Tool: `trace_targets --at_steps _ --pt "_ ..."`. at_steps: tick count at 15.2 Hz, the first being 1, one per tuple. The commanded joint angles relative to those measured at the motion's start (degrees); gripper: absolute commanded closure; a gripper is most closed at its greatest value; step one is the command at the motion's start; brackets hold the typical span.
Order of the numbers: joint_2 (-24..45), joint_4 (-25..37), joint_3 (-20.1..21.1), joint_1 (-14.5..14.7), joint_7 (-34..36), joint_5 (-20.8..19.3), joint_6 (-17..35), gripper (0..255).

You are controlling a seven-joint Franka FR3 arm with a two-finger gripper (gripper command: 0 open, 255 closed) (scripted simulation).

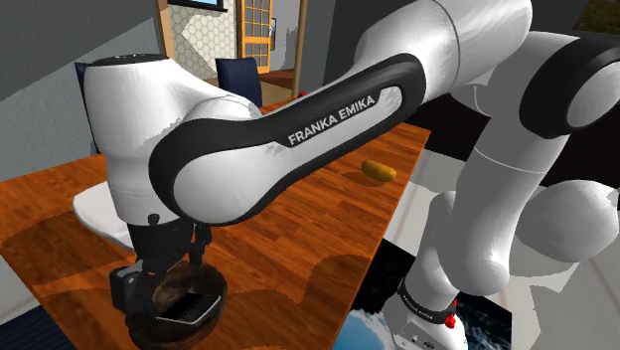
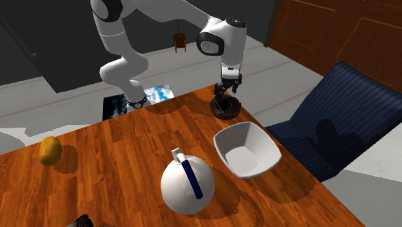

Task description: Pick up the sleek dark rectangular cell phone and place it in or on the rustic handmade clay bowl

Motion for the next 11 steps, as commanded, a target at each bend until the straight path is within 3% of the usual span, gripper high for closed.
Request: trace_targets --at_steps 1,3,11 --pt "-0.89 2.02 -0.15 -0.18 -0.33 0.37 -2.86 0" --pt "-1.78 4.56 -0.32 -0.36 -0.59 0.72 -6.21 0" --pt "-1.78 4.56 -0.32 -0.35 -0.59 0.72 -6.21 0"
